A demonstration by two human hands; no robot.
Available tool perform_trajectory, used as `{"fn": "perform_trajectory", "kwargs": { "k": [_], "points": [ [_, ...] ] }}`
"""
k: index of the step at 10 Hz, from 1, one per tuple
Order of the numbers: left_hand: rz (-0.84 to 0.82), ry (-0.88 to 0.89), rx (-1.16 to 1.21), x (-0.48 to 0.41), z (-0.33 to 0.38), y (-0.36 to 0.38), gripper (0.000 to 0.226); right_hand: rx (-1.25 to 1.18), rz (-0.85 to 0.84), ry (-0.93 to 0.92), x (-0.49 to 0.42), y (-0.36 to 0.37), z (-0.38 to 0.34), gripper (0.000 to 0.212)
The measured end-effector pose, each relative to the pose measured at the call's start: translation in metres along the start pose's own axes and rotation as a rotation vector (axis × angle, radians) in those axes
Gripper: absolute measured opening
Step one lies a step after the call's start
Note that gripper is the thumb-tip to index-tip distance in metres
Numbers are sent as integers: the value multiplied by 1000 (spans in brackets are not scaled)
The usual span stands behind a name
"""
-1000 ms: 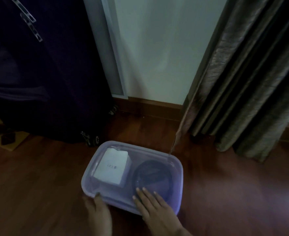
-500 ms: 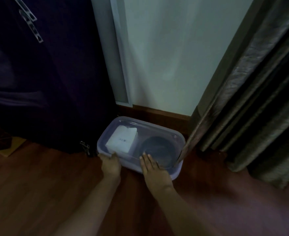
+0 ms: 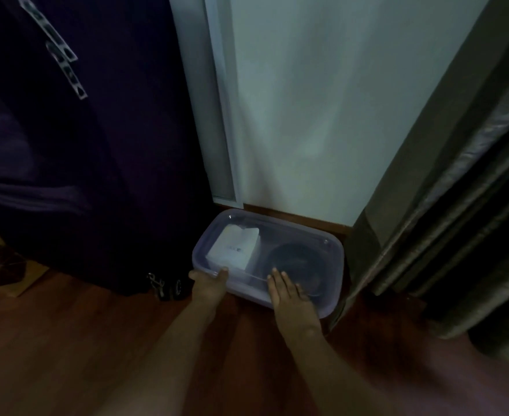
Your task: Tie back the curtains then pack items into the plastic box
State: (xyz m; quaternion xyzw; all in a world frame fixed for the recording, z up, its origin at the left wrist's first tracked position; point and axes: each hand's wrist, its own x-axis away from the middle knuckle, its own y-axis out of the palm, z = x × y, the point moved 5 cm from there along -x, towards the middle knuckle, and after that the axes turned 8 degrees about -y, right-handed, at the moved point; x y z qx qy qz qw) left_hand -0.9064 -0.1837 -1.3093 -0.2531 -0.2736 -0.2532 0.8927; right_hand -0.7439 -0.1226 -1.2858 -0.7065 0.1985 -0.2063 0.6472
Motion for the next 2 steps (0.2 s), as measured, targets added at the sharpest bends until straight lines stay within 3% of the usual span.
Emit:
{"fn": "perform_trajectory", "kwargs": {
  "k": [1,2],
  "points": [
    [-64,25,-139,11,13,-8,79,34,-126,-73,2,-12,4,60],
    [-43,118,-208,29,13,-18,69,42,-134,-121,9,-32,-6,60]
  ]
}}
